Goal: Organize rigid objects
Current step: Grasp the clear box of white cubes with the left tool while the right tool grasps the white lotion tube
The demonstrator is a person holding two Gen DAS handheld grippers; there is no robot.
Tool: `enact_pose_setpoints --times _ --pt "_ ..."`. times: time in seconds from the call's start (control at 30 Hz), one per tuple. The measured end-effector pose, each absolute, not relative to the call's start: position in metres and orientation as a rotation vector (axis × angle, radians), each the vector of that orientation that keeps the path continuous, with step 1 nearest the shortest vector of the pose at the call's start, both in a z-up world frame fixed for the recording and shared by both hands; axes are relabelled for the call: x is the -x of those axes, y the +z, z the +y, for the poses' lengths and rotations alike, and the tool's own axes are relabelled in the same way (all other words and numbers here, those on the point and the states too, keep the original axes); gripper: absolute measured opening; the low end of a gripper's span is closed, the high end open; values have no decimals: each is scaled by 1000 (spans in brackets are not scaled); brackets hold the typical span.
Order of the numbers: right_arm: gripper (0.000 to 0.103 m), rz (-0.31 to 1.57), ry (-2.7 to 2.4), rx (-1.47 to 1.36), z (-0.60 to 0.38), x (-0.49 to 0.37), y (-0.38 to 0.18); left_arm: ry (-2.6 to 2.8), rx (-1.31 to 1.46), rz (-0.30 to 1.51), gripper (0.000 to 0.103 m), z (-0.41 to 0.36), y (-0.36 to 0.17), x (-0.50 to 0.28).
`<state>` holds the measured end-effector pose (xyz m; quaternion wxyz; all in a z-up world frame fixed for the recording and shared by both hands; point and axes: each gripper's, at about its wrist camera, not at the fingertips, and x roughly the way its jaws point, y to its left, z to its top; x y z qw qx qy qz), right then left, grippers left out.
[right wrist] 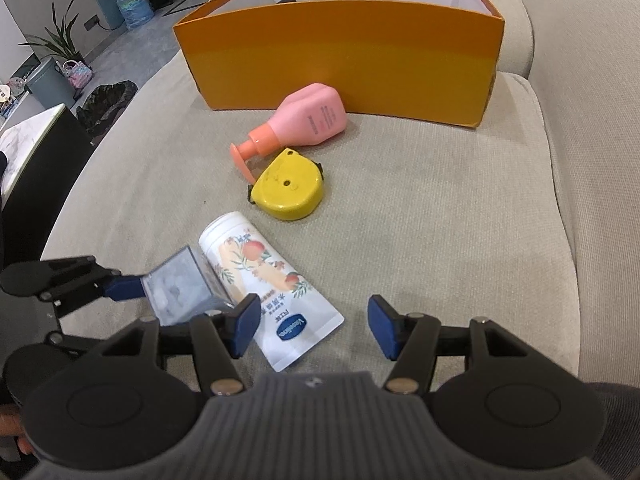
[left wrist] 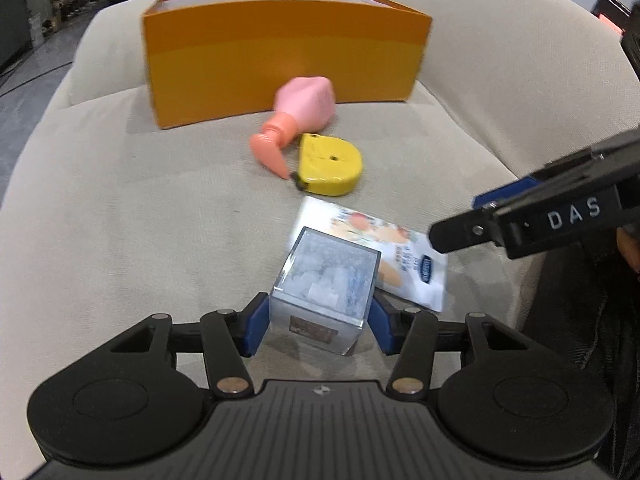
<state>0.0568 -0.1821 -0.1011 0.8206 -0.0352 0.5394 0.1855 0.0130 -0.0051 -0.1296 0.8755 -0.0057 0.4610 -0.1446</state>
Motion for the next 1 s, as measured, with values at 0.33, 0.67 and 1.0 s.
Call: enact_pose_setpoints --times 0.33,0.67,1.0 --pt "60 1158 451 104 -169 -58 -105 -160 82 949 60 50 -127 -16" --pt "63 1178 552 222 -130 -57 -125 -121 85 958 58 57 -134 -23" --pt "76 1099 592 401 -97 -58 -131 -110 67 954 60 52 -136 -33"
